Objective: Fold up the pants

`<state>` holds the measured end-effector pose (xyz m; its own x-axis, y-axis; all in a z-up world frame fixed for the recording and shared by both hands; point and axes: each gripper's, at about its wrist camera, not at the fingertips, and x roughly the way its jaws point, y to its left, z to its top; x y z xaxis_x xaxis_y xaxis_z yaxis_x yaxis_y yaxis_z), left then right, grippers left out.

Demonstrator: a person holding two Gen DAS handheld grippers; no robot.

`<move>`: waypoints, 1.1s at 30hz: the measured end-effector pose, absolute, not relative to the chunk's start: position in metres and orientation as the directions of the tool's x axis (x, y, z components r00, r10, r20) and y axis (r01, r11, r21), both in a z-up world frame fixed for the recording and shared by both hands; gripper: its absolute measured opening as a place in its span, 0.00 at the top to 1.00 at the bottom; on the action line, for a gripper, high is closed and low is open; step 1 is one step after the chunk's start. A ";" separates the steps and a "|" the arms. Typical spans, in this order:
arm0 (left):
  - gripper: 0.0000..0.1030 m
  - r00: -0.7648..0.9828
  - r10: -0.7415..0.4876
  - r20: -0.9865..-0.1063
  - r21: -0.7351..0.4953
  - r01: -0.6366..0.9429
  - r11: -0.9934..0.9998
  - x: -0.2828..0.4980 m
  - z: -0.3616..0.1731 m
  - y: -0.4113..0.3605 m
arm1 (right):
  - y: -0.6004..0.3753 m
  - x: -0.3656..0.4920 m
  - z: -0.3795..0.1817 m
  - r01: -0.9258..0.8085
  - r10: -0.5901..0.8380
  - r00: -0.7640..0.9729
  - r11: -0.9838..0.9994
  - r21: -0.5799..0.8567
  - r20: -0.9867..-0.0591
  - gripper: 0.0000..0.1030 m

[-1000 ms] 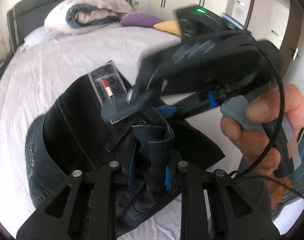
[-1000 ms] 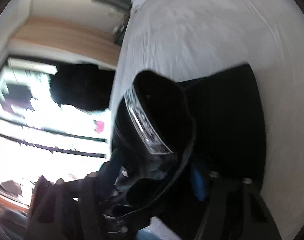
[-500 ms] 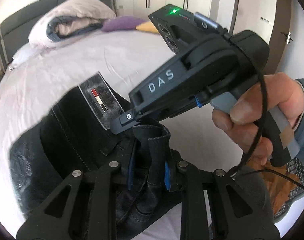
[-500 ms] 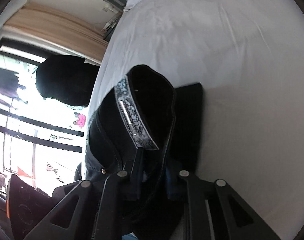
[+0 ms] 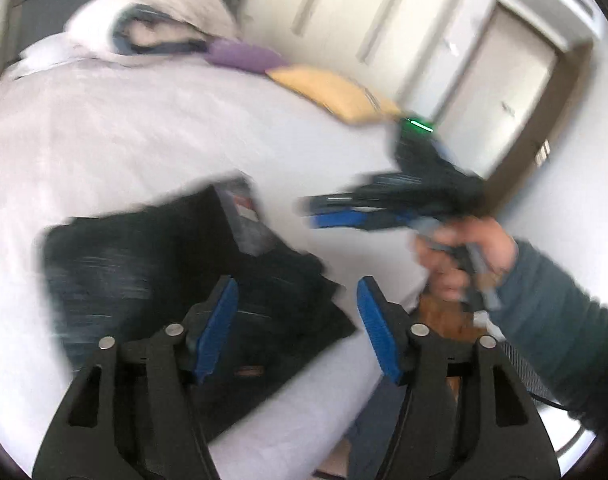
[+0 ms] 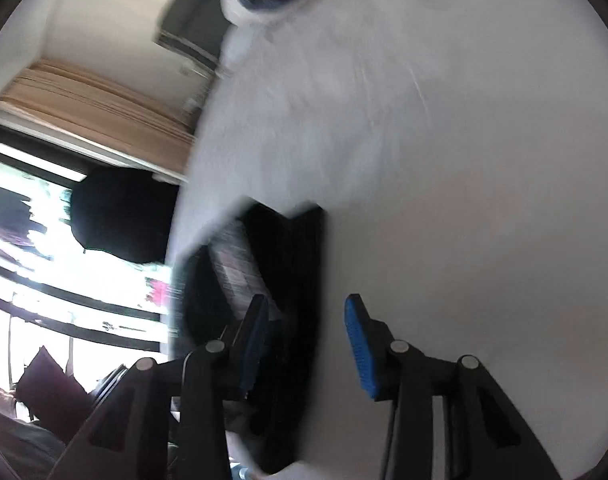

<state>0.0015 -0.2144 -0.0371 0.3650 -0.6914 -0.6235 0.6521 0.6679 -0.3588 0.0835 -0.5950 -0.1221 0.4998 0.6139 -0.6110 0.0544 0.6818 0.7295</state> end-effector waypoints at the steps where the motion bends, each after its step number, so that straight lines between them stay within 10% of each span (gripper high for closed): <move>1: 0.40 0.384 -0.683 -0.621 -0.369 0.625 0.687 0.010 -0.037 -0.203 | -0.592 0.082 -0.108 0.007 0.642 0.519 0.656 0.755 -0.564 0.57; 5: 0.40 0.397 -0.652 -0.645 -0.428 0.520 0.740 0.063 -0.049 -0.170 | -0.536 0.087 -0.067 -0.236 0.779 0.456 0.572 0.786 -0.430 0.56; 10: 0.40 0.364 -0.623 -0.693 -0.402 0.522 0.752 0.096 -0.077 -0.177 | -0.486 0.100 -0.127 -0.181 0.752 0.293 0.650 0.739 -0.590 0.55; 13: 0.40 0.322 -0.578 -0.750 -0.378 0.509 0.773 0.134 -0.109 -0.182 | -0.504 0.088 -0.166 -0.099 0.720 0.299 0.676 0.730 -0.627 0.93; 15: 0.40 0.315 -0.576 -0.754 -0.390 0.491 0.779 0.140 -0.128 -0.187 | -0.521 0.079 -0.177 -0.067 0.727 0.340 0.652 0.756 -0.597 1.00; 23: 0.40 0.406 -0.540 -0.737 -0.274 0.551 0.788 0.115 -0.120 -0.194 | -0.529 0.077 -0.128 -0.169 0.748 0.435 0.615 0.771 -0.501 0.83; 25: 0.40 0.445 -0.575 -0.687 -0.270 0.579 0.770 0.094 -0.106 -0.188 | -0.530 0.085 -0.100 -0.234 0.764 0.478 0.585 0.776 -0.433 0.42; 27: 0.40 0.444 -0.545 -0.711 -0.236 0.580 0.780 0.083 -0.117 -0.192 | -0.521 0.104 -0.090 -0.261 0.772 0.481 0.579 0.772 -0.416 0.30; 30: 0.40 0.453 -0.518 -0.726 -0.208 0.573 0.793 0.076 -0.137 -0.193 | -0.503 0.126 -0.122 -0.193 0.734 0.427 0.645 0.740 -0.529 0.31; 33: 0.40 0.462 -0.478 -0.747 -0.126 0.607 0.784 0.068 -0.138 -0.204 | -0.515 0.131 -0.160 -0.089 0.685 0.405 0.688 0.720 -0.605 0.61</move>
